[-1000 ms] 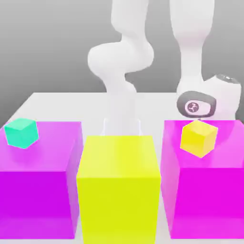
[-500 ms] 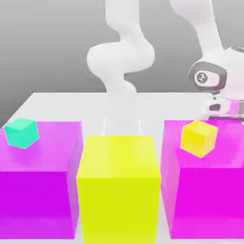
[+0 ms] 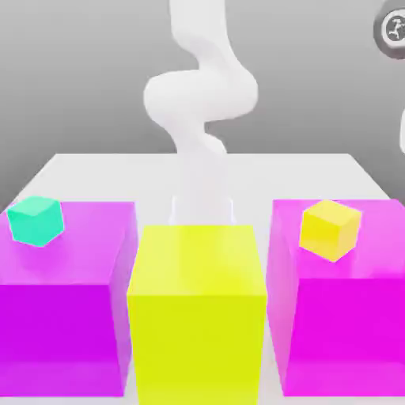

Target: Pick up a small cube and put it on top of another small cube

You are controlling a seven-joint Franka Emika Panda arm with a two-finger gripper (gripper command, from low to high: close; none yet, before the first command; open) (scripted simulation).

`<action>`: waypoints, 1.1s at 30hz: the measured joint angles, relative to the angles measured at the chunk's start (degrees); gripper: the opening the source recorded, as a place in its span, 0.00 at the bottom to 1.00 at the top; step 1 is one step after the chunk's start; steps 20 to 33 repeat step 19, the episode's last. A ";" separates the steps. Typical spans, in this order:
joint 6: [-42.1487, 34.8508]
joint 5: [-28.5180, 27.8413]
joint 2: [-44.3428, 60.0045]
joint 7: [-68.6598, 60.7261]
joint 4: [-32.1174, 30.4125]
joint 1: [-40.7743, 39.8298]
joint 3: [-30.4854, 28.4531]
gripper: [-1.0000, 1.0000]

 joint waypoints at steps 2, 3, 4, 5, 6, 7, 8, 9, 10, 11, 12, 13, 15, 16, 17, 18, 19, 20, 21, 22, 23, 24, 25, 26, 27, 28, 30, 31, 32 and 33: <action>-3.51 -0.82 -1.69 -0.14 0.50 -1.81 -1.81 0.00; -5.25 -1.27 -2.52 -0.17 0.74 -2.72 -2.69 0.00; -6.98 -1.76 -3.34 -0.15 0.97 -3.60 -3.57 0.00; -8.72 -2.24 -4.16 -0.15 1.22 -4.49 -4.43 0.00; -10.46 -2.73 -4.96 -0.12 1.46 -5.38 -5.26 0.00; -12.20 -3.24 -5.76 -0.06 1.69 -6.26 -6.08 0.00; -13.94 -3.76 -6.55 0.01 1.94 -7.13 -6.89 0.00; -15.65 -4.28 -7.32 0.13 2.15 -8.02 -7.66 0.00; -17.39 -4.82 -8.10 0.25 2.39 -8.88 -8.43 0.00; -18.12 -5.50 -8.63 1.28 1.51 -9.91 -8.95 0.00; -17.24 -5.85 -8.48 1.80 0.25 -10.43 -9.12 0.00; -15.58 -6.03 -7.99 2.09 -1.20 -10.70 -9.13 0.00; -11.30 -6.22 -6.60 2.39 -4.32 -10.80 -9.01 0.00; -9.82 -6.25 -6.11 2.46 -5.35 -10.87 -8.88 1.00; -9.82 -6.25 -6.11 2.46 -5.35 -10.87 -8.88 1.00; -9.82 -6.25 -6.11 2.46 -5.35 -10.87 -8.88 1.00; -9.82 -6.25 -6.11 2.46 -5.35 -10.87 -8.88 1.00; -9.82 -6.25 -6.11 2.46 -5.35 -10.87 -8.88 1.00; -9.82 -6.25 -6.11 2.46 -5.35 -10.87 -8.88 1.00; -9.82 -6.25 -6.11 2.46 -5.35 -10.87 -8.88 1.00; -9.82 -6.25 -6.11 2.46 -5.35 -10.87 -8.88 1.00; -9.82 -6.25 -6.11 2.46 -5.35 -10.87 -8.88 1.00; -9.82 -6.25 -6.11 2.46 -5.35 -10.87 -8.88 1.00; -9.82 -6.25 -6.11 2.46 -5.35 -10.87 -8.88 1.00; -9.82 -6.25 -6.11 2.46 -5.35 -10.87 -8.88 1.00; -9.82 -6.25 -6.11 2.46 -5.35 -10.87 -8.88 1.00; -9.82 -6.25 -6.11 2.46 -5.35 -10.87 -8.88 1.00; -9.82 -6.25 -6.11 2.46 -5.35 -10.87 -8.88 1.00; -9.82 -6.25 -6.11 2.46 -5.35 -10.87 -8.88 1.00; -9.82 -6.25 -6.11 2.46 -5.35 -10.87 -8.88 1.00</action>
